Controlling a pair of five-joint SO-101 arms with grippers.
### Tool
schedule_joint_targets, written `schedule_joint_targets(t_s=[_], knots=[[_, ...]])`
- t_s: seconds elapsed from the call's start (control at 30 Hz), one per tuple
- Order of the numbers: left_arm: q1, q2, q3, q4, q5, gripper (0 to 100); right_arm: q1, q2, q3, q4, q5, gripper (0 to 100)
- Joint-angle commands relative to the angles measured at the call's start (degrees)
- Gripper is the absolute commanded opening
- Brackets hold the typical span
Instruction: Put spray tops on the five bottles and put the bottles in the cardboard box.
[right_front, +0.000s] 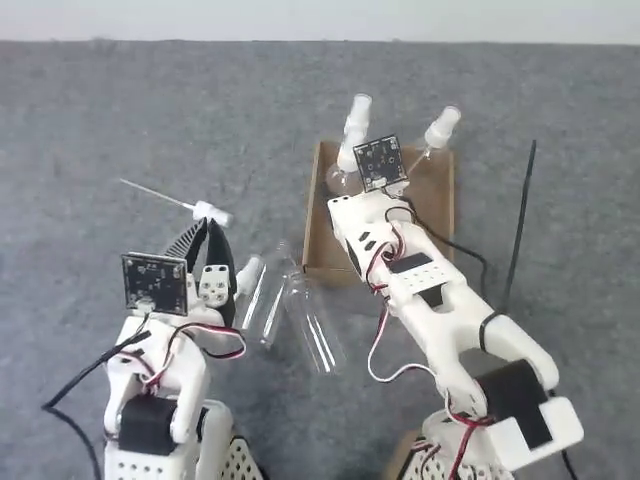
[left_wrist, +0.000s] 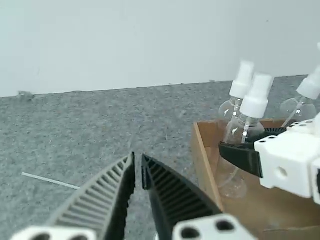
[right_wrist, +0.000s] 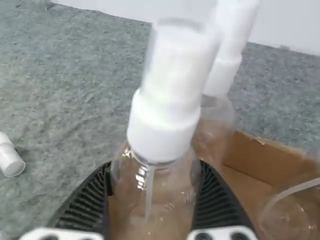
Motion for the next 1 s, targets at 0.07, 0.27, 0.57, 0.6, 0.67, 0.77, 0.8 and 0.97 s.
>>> schedule_joint_targets(t_s=[0.07, 0.27, 0.57, 0.6, 0.67, 0.77, 0.8, 0.97], knots=[[-0.18, 1.14, -0.40, -1.58, 0.09, 1, 0.40, -0.66, 0.53, -1.10, -0.62, 0.6], [-0.18, 1.14, -0.40, -1.67, 0.09, 1, 0.48, -0.92, 1.67, -1.10, -0.62, 0.7], [-0.18, 1.14, -0.40, -1.67, 0.09, 1, 0.57, -0.92, 1.76, -1.10, -0.53, 0.7], [-0.18, 1.14, -0.40, -1.67, 0.09, 1, 0.57, -0.92, 1.76, -1.10, -0.53, 0.7], [-0.18, 1.14, -0.40, -1.67, 0.09, 1, 0.66, -0.92, 1.76, -1.10, -0.53, 0.7], [-0.18, 1.14, -0.31, -1.67, 0.09, 1, 0.66, -0.92, 1.76, -1.10, -0.53, 0.7], [-0.18, 1.14, -0.31, -1.67, 0.09, 1, 0.66, -0.92, 1.76, -1.10, -0.53, 0.7], [-0.18, 1.14, -0.31, -1.67, 0.09, 1, 0.66, -0.92, 1.76, -1.10, -0.53, 0.7]])
